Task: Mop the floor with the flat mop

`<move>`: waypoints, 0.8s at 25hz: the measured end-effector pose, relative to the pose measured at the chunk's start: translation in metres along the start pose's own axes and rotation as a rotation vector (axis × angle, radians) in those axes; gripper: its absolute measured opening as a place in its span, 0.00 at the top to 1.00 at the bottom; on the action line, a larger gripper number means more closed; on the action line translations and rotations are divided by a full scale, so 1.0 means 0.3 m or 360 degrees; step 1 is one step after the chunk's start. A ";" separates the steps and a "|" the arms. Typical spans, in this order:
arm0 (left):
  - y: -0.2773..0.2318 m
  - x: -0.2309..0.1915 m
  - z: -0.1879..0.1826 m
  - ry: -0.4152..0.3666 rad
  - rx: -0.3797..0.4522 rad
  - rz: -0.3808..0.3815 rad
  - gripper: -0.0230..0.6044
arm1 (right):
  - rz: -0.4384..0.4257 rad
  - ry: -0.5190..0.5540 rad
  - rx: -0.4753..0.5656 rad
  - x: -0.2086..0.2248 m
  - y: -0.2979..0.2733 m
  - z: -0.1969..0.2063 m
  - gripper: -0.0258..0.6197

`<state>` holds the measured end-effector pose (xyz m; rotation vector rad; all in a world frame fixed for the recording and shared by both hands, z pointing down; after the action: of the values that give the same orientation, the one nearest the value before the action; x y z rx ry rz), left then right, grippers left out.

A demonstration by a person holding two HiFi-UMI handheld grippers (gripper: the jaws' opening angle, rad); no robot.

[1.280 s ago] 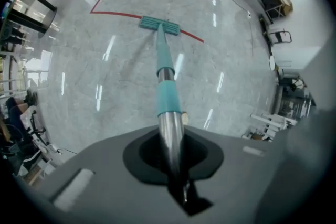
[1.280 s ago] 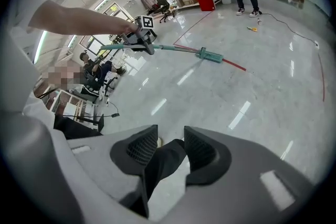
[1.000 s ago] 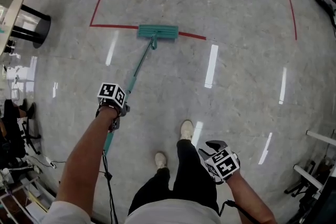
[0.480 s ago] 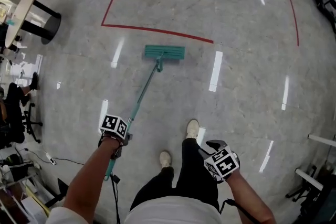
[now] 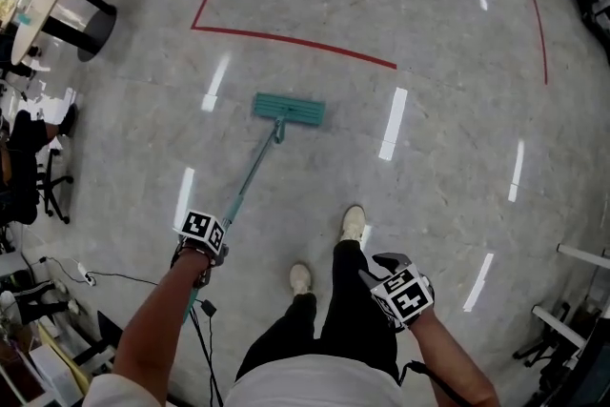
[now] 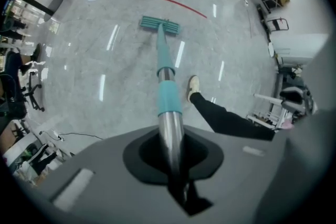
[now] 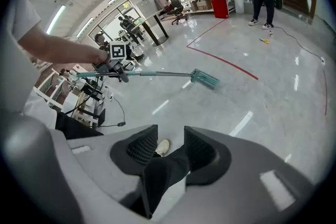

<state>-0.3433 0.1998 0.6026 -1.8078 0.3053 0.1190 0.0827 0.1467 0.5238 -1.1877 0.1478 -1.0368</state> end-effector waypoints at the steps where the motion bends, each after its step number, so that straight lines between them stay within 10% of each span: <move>1: -0.011 -0.011 -0.008 -0.0002 -0.0013 -0.0011 0.89 | -0.0003 -0.0001 -0.0011 -0.002 0.000 0.010 0.71; 20: -0.002 -0.033 -0.279 -0.0004 -0.0056 -0.0019 0.89 | -0.0013 -0.0078 -0.0064 0.073 0.012 0.014 0.71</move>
<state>-0.3593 0.1208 0.6271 -1.8440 0.2922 0.1186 0.0995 0.1337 0.5314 -1.2498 0.1258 -1.0152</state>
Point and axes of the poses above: the fingertips, and each gripper's own axes: y backward along the fingers, x to its right, z out of its underside, the point moved 9 cm from there along y, backward along the fingers, and after that the axes turned 8 degrees about x, right-handed, at the moved point
